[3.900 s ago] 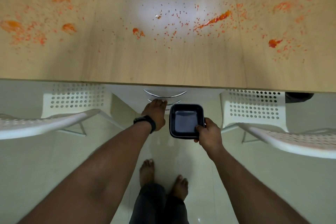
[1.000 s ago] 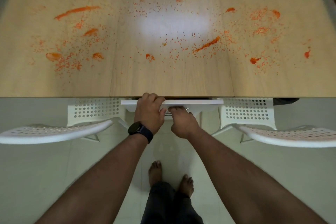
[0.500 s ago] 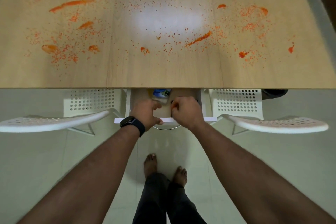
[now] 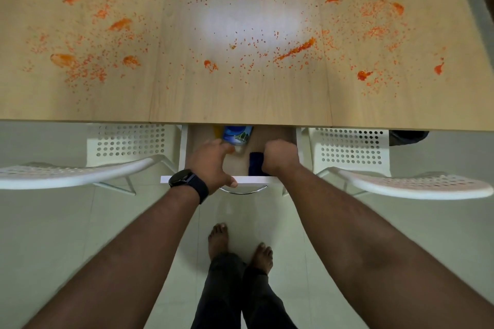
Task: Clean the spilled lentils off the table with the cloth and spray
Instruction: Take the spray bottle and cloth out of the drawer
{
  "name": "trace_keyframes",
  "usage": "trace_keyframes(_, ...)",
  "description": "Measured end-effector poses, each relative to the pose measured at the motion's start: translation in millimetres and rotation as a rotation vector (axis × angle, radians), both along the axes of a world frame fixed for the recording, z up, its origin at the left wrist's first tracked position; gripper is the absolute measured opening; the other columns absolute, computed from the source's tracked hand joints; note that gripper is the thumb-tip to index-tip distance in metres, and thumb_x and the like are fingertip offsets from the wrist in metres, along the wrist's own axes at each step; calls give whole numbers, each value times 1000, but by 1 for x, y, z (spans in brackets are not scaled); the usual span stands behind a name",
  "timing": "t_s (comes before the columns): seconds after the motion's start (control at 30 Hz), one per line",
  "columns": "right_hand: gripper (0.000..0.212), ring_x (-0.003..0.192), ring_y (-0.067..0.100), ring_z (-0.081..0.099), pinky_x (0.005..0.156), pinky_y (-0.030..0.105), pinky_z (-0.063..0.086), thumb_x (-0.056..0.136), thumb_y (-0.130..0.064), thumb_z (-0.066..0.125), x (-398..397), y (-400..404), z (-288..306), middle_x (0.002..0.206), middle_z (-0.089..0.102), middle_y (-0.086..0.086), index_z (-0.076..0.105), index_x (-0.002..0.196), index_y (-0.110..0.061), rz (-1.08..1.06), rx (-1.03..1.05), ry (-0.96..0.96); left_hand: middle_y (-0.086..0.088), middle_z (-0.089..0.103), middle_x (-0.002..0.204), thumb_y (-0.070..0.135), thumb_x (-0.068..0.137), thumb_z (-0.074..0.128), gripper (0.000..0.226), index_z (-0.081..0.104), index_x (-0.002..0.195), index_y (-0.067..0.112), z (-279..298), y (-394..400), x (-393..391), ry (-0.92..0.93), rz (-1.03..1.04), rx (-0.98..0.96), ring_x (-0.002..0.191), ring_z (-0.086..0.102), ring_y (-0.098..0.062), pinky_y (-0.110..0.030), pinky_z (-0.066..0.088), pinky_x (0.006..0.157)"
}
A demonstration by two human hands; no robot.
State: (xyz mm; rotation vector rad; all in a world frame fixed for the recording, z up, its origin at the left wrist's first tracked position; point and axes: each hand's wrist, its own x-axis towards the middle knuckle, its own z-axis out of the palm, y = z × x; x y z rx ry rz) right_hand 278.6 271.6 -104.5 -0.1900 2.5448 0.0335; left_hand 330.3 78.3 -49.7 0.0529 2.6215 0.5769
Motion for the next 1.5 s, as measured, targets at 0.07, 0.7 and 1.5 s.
trace_keyframes(0.07, 16, 77, 26, 61, 64, 29, 46, 82, -25, 72, 3, 1, 10, 91, 68, 4, 59, 86, -17, -26, -17, 12, 5, 56, 136, 40, 65, 97, 88, 57, 143, 30, 5, 4, 1, 10, -18, -31, 127, 49, -19, -40, 48, 102)
trace_keyframes(0.7, 30, 91, 20, 72, 73, 39, 63, 78, -9, 81, -46, 37, 64, 104, 75, 4, 70, 106, -13, -1420, -1250, 256, -11, -11, 170, 72, 46, 92, 160, -5, 162, 23, 23, 13, -18, 61, -100, -281, 158, -7, -36, -50, 12, 129)
trace_keyframes(1.5, 27, 78, 14, 64, 62, 25, 45, 86, -39, 81, 17, -41, 29, 87, 70, -2, 70, 96, -16, -1138, -774, 177, -5, -21, 171, 71, 45, 93, 165, -8, 165, 22, 10, -16, 2, 70, 187, -170, 158, -18, -28, -50, 11, 129)
